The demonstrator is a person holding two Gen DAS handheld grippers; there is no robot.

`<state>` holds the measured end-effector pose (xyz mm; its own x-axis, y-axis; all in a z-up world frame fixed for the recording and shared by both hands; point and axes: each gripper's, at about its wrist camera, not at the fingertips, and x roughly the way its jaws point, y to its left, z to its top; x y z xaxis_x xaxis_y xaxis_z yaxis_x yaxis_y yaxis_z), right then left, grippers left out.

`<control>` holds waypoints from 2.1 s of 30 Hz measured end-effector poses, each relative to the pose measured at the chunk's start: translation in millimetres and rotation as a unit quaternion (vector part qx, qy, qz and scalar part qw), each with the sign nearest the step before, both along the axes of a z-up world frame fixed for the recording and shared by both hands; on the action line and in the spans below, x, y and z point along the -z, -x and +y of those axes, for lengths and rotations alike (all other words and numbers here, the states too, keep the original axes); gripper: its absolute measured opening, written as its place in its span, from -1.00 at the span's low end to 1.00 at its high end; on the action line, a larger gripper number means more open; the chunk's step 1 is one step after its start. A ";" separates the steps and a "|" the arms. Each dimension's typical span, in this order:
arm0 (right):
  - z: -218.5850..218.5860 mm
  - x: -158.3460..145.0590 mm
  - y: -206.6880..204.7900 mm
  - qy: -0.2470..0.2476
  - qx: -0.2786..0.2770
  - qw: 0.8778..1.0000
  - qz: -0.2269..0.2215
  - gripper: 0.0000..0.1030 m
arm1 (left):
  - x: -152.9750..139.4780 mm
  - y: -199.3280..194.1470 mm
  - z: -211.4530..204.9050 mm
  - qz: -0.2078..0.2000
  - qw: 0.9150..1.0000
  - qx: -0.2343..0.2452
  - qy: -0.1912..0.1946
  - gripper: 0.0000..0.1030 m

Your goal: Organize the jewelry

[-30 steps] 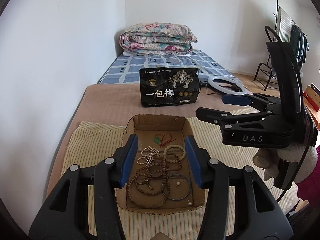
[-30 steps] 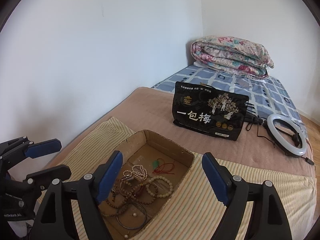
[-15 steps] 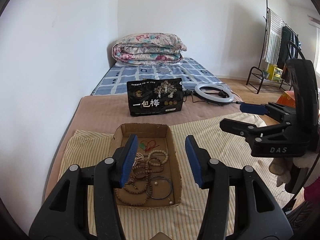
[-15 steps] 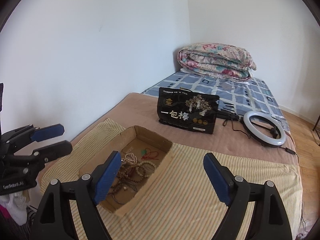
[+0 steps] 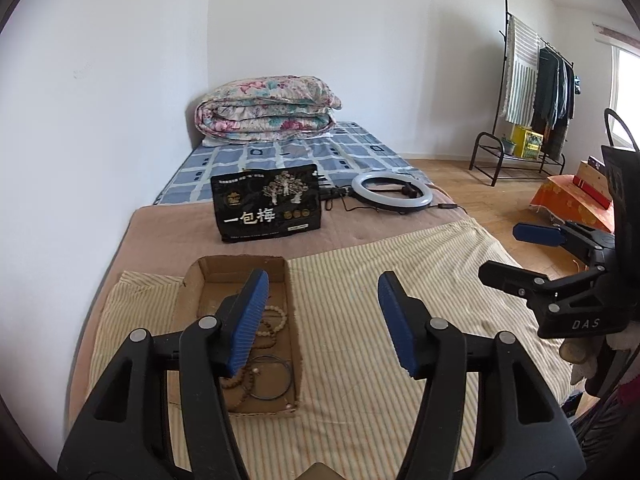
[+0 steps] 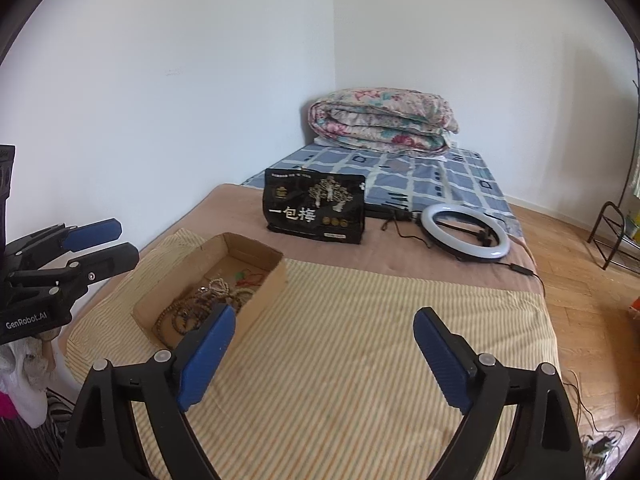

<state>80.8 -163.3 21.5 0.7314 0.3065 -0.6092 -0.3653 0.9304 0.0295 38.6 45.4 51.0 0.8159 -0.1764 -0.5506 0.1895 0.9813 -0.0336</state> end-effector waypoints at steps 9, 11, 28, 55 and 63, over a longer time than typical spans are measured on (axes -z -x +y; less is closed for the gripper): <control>-23.9 8.7 18.3 0.004 0.049 0.999 -0.006 0.99 | 10.8 -1.0 -26.0 -0.008 1.000 0.009 0.004 0.38; -25.7 11.1 20.4 0.006 0.057 0.998 -0.006 0.99 | 15.1 -1.1 -29.1 -0.002 1.000 0.008 0.008 0.48; -33.6 43.4 17.8 0.044 0.089 0.995 0.004 0.99 | 43.2 14.1 -48.1 0.008 0.999 -0.025 -0.033 0.95; -29.9 61.5 11.7 0.056 0.094 0.994 0.022 0.99 | 56.4 6.1 -38.4 0.038 0.997 -0.053 -0.039 0.97; -28.4 65.5 11.4 0.062 0.090 0.994 0.031 0.99 | 57.3 5.7 -38.4 0.041 0.997 -0.051 -0.041 0.97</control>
<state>69.4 -191.6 -44.0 0.7278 0.0940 -0.6794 -0.1936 0.9784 -0.0720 32.9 7.0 -6.3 0.7791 -0.0457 -0.6252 0.0881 0.9954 0.0371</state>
